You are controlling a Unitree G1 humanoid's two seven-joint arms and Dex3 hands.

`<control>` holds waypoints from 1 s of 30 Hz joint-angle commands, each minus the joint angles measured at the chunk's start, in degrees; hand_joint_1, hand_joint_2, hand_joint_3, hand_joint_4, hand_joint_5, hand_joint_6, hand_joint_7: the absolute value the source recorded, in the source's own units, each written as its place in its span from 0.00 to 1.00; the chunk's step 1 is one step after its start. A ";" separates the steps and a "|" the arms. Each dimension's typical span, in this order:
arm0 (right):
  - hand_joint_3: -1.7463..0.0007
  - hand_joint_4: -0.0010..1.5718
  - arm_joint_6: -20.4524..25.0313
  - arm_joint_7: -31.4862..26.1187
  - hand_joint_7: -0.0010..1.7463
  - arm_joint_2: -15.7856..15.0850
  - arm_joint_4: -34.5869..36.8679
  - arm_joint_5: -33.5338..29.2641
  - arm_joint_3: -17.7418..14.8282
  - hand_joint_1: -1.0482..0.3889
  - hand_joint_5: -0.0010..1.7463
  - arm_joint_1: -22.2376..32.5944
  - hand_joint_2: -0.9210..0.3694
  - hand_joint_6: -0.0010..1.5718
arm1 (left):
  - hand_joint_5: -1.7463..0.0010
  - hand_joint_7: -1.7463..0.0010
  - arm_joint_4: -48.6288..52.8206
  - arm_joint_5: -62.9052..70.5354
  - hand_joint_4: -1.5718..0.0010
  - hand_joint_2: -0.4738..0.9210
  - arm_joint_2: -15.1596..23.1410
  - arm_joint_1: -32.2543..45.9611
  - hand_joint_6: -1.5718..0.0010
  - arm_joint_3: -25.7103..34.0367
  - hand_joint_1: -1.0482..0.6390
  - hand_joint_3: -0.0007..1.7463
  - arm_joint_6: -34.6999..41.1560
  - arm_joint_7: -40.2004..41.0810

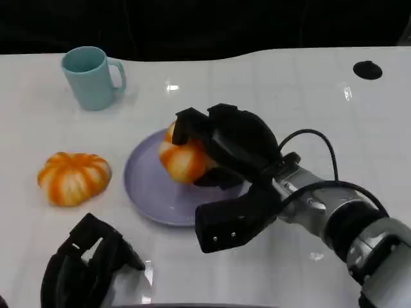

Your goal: Grasp the bread from the table and place it into the plate.

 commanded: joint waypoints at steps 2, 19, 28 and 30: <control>0.57 0.55 1.80 -2.85 1.00 0.76 1.43 -0.79 0.80 0.60 1.00 -1.92 0.21 0.38 | 0.00 0.14 0.14 0.09 0.61 1.00 0.51 0.29 0.68 0.23 0.29 0.16 -0.81 -0.13; 0.82 0.27 8.73 8.41 0.01 1.60 0.82 -1.52 2.75 0.32 0.13 -3.77 0.00 0.30 | 0.00 0.12 -1.41 0.46 0.60 1.00 0.09 0.83 0.69 -0.48 0.29 0.15 -0.23 0.46; 0.75 0.10 9.89 13.32 0.00 1.19 -0.28 -1.23 2.60 0.21 0.04 -3.57 0.00 0.15 | 0.00 0.14 -1.98 0.65 0.60 1.00 -0.09 1.34 0.68 -0.68 0.29 0.15 -0.19 0.71; 0.73 0.08 9.65 14.07 0.00 0.91 -0.73 -1.10 2.46 0.19 0.03 -3.42 0.00 0.12 | 0.00 0.13 -2.15 0.90 0.61 1.00 -0.12 1.48 0.68 -0.81 0.30 0.16 -0.41 0.94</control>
